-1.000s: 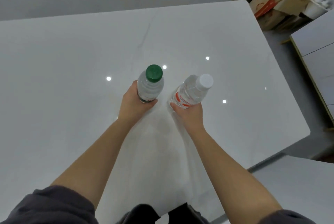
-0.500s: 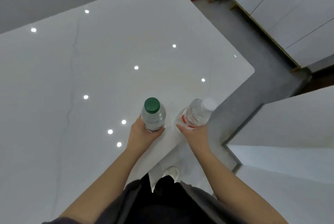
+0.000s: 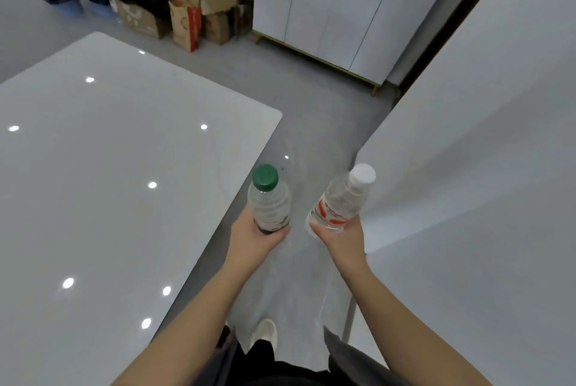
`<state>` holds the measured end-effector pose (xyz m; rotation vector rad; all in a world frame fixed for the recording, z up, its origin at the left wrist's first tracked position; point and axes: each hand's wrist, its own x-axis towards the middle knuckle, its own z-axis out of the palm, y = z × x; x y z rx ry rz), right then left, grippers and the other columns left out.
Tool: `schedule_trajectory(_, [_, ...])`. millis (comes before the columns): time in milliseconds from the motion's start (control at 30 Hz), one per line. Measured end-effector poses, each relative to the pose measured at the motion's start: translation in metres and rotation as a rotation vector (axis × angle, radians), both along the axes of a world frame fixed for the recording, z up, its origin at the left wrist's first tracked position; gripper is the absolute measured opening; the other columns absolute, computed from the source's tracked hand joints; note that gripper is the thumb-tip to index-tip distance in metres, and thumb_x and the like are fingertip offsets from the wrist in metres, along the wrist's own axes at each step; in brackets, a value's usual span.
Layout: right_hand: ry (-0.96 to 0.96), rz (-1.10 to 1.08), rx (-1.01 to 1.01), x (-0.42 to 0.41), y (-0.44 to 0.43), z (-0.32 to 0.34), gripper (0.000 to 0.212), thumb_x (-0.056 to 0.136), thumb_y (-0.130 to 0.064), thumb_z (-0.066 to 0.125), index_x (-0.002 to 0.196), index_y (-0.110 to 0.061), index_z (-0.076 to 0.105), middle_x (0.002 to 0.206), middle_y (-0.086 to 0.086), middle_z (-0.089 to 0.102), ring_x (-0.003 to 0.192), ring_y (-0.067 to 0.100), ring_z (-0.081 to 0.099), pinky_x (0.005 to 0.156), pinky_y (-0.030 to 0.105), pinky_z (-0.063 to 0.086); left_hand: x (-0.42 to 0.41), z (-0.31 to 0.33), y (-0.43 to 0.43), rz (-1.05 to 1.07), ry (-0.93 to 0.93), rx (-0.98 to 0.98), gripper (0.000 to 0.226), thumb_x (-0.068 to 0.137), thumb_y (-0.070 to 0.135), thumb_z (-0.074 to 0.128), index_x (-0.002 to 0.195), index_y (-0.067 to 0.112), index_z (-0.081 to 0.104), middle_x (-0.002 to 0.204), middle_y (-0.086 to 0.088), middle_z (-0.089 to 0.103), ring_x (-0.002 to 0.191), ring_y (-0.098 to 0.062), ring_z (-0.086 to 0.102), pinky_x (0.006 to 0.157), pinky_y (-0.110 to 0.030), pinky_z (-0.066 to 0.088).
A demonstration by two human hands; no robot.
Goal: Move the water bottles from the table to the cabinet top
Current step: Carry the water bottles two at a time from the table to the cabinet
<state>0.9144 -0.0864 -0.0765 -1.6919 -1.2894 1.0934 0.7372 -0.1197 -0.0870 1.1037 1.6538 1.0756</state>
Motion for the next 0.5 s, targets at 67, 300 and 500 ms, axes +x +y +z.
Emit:
schedule_trajectory(67, [0.036,-0.083,0.061,0.014,0.007,0.019,0.057,0.070,-0.017,0.086,0.117,-0.023,0.055,0.102,-0.012,0.067,0.091,-0.001,0.066,0.075,0.011,0.051,0.012,0.022,0.020,-0.046,-0.008,0.057,0.040,0.069,0.025,0.084,0.104,0.022,0.064,0.091,0.016,0.068,0.087,0.007,0.063,0.070,-0.006,0.045])
schedule_trajectory(300, [0.190,-0.243,0.289,0.043,0.034,0.106,0.050,0.073,-0.013,0.083,0.109,-0.032,0.054,0.104,-0.011,0.067,0.092,-0.001,0.066,0.080,0.020,0.051,0.045,0.128,0.086,-0.209,-0.059,0.229,0.041,0.069,0.018,0.082,0.101,0.030,0.058,0.091,0.014,0.069,0.083,0.002,0.065,0.065,-0.013,0.049])
schedule_trajectory(500, [0.299,-0.240,0.460,0.051,0.048,0.188,0.053,0.074,-0.013,0.082,0.118,-0.025,0.056,0.109,-0.007,0.070,0.097,0.008,0.069,0.087,0.032,0.056,0.058,0.207,0.112,-0.282,-0.186,0.378,0.046,0.068,0.007,0.082,0.097,0.033,0.058,0.094,0.012,0.069,0.087,-0.003,0.066,0.071,-0.019,0.050])
